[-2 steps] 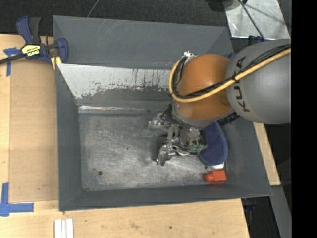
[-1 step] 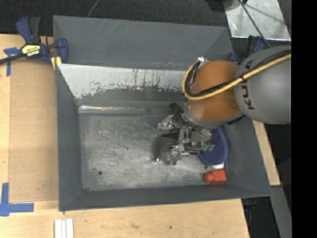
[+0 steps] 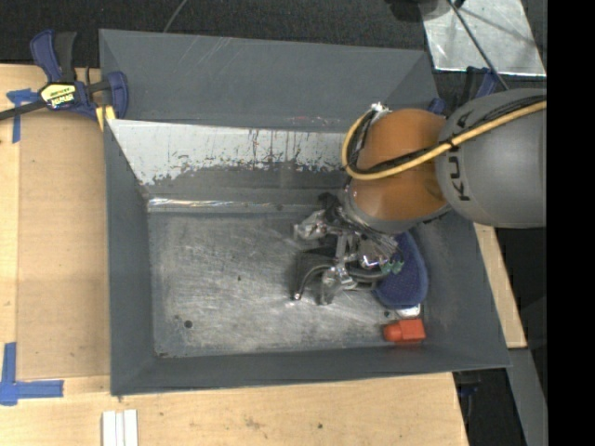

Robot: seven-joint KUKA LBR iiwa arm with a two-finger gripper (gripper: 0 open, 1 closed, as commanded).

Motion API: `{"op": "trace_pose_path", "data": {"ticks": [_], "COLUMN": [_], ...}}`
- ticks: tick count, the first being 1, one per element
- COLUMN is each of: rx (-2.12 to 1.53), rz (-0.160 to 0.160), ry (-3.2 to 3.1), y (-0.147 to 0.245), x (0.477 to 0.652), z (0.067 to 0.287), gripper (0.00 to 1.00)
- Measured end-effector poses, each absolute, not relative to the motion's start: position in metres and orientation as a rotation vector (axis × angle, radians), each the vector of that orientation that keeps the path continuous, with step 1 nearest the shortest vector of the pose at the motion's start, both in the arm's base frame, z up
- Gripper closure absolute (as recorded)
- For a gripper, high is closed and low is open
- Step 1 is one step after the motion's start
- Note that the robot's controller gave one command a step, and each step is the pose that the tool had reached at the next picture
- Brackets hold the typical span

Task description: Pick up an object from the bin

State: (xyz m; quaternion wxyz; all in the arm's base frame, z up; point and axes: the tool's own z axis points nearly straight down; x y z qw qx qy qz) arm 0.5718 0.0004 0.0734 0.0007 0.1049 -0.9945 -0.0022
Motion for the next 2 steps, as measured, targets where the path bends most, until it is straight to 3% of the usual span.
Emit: {"op": "trace_pose_path", "data": {"ticks": [1,2], "rx": [0.327,0.585], "rz": [-0.005,0.003], "ry": [-3.139,-3.091], "y": [0.000,-0.027], "x": [0.576,0.562], "z": [0.077,0.272], "gripper": [1.00,1.00]}}
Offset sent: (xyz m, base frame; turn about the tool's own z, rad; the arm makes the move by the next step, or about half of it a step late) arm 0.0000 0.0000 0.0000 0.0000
